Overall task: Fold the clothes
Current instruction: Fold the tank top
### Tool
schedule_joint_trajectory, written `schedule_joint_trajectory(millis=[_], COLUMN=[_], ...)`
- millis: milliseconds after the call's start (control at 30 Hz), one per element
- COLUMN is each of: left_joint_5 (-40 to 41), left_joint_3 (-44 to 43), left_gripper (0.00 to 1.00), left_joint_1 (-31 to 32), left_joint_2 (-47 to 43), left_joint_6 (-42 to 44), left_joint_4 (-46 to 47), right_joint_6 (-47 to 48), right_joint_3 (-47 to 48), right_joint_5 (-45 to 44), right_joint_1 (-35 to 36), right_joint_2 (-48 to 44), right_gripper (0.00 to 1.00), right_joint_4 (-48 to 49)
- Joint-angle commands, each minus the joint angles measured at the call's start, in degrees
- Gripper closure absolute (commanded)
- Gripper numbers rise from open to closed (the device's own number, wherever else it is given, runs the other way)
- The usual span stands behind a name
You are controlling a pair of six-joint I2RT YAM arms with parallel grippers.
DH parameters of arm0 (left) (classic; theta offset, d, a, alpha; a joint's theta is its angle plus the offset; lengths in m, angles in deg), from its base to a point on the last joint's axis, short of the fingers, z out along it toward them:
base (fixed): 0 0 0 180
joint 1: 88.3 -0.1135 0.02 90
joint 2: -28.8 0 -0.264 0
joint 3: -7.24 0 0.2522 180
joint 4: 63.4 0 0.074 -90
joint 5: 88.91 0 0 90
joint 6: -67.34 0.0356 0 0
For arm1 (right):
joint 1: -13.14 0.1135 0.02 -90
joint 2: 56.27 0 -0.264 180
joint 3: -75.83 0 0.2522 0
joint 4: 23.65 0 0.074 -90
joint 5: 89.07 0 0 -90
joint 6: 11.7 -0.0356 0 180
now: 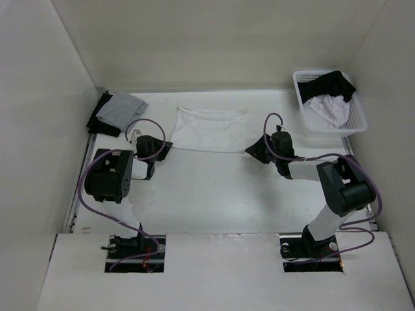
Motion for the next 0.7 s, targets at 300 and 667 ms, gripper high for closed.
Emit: schedule_joint_trajectory(millis=[300,667], left_joint_5=[3.49,2.78], left_joint_3=[-0.24,0.64], left_gripper=[0.93,0.95], left_joint_1=[0.22,0.22], left_joint_2=[0.06,1.11], left_joint_6=[-0.45,-0.89], left_joint_4=[-4.39,-2.8], right_joint_6=[-0.46,-4.68], right_joint_3=[2.52,6.12], right_joint_5=[-1.97,-3.54], right_joint_1=[1.82,1.82], right_joint_2=[3.67,9.74], right_gripper=[0.53,0.73], right_joint_4=[3.7,5.2])
